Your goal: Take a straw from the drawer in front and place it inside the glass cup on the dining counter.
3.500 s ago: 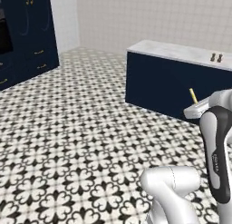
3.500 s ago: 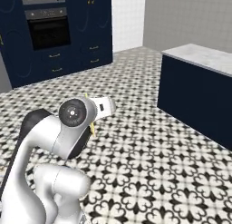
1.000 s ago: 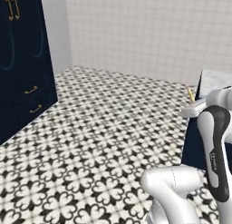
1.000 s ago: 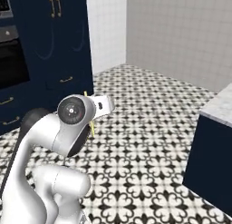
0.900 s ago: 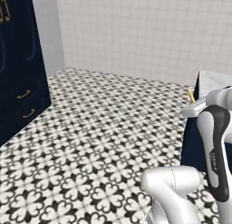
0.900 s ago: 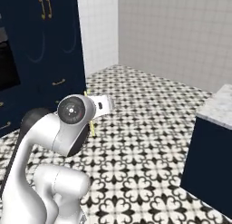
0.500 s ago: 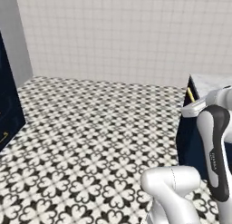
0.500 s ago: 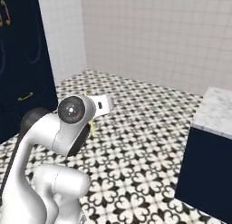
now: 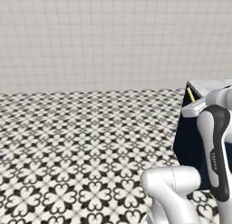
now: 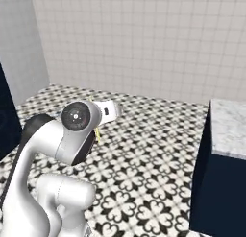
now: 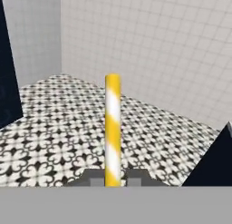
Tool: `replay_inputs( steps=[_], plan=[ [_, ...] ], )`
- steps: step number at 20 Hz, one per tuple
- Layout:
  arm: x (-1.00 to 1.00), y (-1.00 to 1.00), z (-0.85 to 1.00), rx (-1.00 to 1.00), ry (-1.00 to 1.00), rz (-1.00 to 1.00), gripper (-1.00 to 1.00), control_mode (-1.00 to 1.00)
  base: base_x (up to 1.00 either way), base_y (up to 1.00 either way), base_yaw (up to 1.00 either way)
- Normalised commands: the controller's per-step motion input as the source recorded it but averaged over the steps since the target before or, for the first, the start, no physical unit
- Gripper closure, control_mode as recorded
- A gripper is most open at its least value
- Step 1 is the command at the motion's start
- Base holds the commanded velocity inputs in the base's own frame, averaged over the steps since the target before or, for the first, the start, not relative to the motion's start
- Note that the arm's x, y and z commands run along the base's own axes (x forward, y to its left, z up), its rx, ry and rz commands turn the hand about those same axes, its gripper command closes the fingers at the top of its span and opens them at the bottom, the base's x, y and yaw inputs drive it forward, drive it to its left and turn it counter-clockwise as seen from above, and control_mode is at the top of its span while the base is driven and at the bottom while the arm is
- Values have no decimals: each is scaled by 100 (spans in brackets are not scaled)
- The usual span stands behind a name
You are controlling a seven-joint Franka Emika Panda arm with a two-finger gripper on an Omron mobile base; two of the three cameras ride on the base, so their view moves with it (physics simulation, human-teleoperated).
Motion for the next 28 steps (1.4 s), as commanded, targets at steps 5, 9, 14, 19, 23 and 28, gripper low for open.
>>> replay_inputs(
  steps=[5,9,14,19,23,28],
  plan=[
    [0,0,0,0,0,0,100,100,100,87,-37],
    [0,0,0,0,0,0,100,100,100,72,-35],
    [0,0,0,0,0,0,100,100,100,51,-40],
    [0,0,0,0,0,0,100,100,100,39,-44],
    [0,0,0,0,0,0,100,100,100,42,-45],
    [0,0,0,0,0,0,100,100,100,44,-43]
  ],
)
